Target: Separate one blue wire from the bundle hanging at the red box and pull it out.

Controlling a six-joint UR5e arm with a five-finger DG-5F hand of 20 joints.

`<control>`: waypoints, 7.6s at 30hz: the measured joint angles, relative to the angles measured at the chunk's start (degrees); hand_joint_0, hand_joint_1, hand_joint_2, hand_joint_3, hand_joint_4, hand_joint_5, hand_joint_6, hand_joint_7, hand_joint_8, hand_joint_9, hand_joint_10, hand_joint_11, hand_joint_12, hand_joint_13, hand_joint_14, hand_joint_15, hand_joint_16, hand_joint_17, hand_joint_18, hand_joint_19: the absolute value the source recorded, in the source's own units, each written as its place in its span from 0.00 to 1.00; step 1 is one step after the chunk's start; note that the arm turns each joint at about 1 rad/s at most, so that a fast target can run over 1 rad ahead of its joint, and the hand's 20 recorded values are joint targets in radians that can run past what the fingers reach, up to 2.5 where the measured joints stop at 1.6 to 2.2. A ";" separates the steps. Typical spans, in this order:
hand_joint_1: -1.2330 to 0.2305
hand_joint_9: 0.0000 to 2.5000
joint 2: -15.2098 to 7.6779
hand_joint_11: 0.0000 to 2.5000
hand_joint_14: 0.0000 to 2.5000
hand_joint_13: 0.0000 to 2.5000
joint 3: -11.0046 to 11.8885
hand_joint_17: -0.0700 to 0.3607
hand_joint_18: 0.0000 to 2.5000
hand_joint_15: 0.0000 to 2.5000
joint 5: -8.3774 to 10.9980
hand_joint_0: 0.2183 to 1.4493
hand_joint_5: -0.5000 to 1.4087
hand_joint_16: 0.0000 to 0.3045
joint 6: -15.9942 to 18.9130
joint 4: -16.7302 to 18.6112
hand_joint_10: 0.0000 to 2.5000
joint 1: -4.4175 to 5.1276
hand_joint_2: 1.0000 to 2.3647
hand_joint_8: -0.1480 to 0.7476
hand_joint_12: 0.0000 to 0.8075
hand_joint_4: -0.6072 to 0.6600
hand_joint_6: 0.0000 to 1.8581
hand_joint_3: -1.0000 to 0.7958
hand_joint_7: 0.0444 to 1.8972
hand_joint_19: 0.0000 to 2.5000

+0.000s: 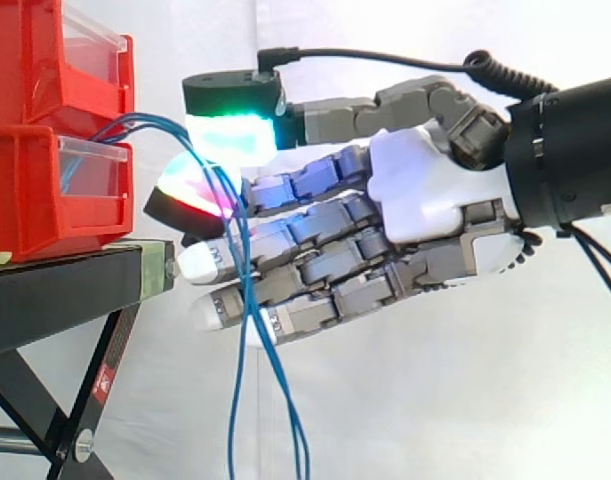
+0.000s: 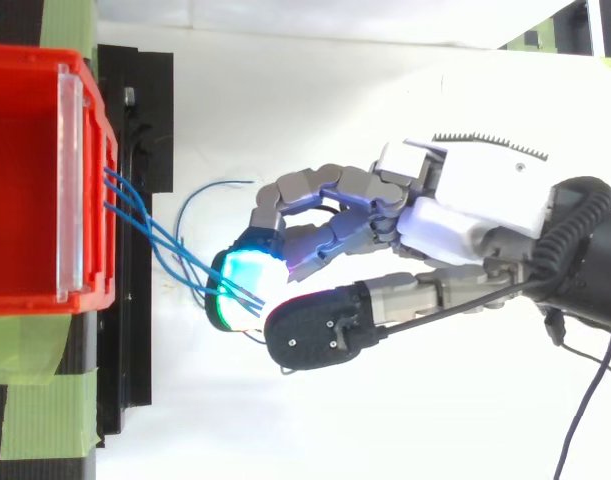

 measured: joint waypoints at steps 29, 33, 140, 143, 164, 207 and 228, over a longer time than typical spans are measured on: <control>0.34 0.31 2.54 0.19 0.00 0.22 0.02 0.39 0.18 0.08 0.12 0.32 0.17 0.14 -0.11 -4.05 0.00 -0.77 0.02 0.55 0.46 0.65 0.43 0.51 0.58 0.22; 0.34 0.31 2.53 0.19 0.00 0.22 0.02 0.39 0.18 0.08 0.20 0.32 0.17 0.14 0.79 -3.09 0.00 -0.77 0.02 0.55 0.46 0.65 0.43 0.51 0.58 0.22; 0.38 0.26 2.50 0.27 0.00 0.43 0.02 0.36 0.28 0.51 0.69 0.34 0.16 0.13 7.62 -0.23 0.00 -0.77 0.02 0.54 0.42 0.65 0.44 0.47 0.53 0.30; 0.38 0.26 2.50 0.28 0.00 0.45 0.01 0.37 0.29 0.57 0.69 0.34 0.16 0.13 7.62 -0.23 0.00 -0.77 0.02 0.54 0.41 0.65 0.44 0.47 0.53 0.32; 0.38 0.27 2.49 0.29 0.00 0.42 0.00 0.40 0.30 0.53 0.85 0.34 0.16 0.15 7.62 -0.23 0.00 -0.77 0.02 0.54 0.45 0.65 0.44 0.47 0.52 0.35; 0.39 0.28 2.49 0.31 0.26 0.41 0.00 0.39 0.33 0.55 1.04 0.35 0.15 0.14 7.45 -0.13 0.00 -0.77 0.02 0.54 0.40 0.65 0.45 0.44 0.50 0.38; 0.39 0.30 2.49 0.36 0.62 0.38 0.01 0.38 0.37 0.49 1.04 0.36 0.15 0.14 7.45 -0.14 0.00 -0.77 0.02 0.55 0.41 0.66 0.44 0.43 0.51 0.44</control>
